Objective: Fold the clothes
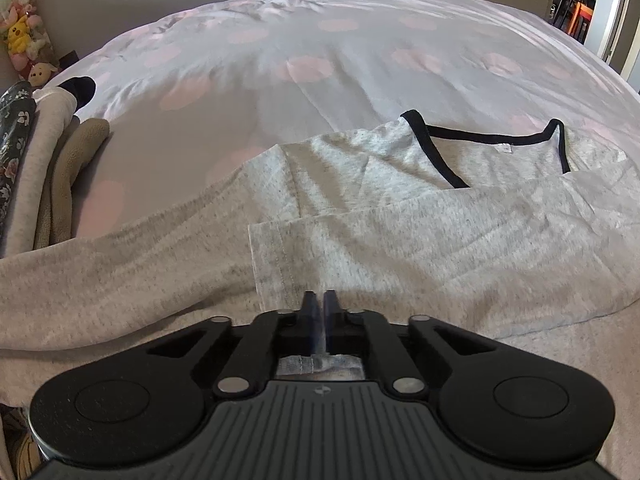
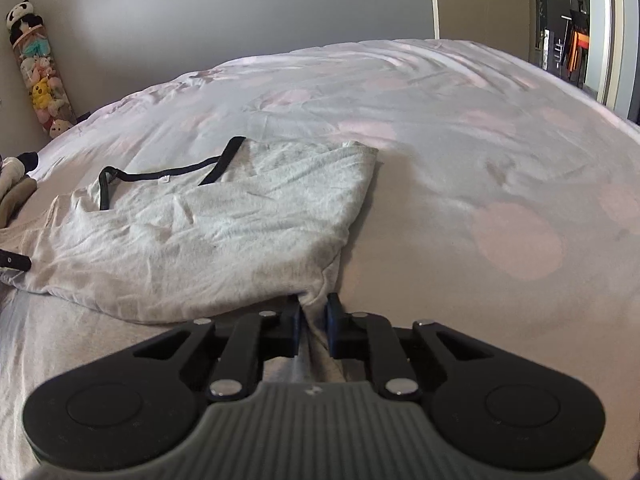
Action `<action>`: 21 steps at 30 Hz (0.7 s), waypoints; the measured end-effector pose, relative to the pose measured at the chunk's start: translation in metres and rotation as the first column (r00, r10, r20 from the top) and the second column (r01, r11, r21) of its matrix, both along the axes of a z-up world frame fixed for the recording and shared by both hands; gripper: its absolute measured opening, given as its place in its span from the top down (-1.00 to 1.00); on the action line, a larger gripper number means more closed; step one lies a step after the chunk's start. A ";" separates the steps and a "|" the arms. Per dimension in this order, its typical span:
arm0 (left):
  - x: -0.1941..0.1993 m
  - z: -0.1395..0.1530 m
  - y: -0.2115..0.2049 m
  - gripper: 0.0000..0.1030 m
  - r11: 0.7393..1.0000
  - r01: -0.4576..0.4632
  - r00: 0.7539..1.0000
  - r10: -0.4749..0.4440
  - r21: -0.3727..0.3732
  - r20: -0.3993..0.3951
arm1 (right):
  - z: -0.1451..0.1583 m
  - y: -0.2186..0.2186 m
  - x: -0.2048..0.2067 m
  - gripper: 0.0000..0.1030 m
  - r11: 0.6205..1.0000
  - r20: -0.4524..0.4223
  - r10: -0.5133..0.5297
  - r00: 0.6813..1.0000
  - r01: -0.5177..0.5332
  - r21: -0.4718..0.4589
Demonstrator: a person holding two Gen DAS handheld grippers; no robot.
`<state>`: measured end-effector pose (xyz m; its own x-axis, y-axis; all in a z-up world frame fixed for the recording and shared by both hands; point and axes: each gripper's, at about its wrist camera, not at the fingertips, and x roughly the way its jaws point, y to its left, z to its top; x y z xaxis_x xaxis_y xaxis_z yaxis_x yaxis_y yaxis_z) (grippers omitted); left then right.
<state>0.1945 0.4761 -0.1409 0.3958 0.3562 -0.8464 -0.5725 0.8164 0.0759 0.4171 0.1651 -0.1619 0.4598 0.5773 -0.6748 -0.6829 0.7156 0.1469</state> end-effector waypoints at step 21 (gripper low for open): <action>0.006 0.018 0.019 0.67 0.997 -0.045 0.996 0.050 -0.070 0.076 | 0.008 -0.035 0.007 0.63 0.997 -0.107 -0.070 0.992 0.071 0.004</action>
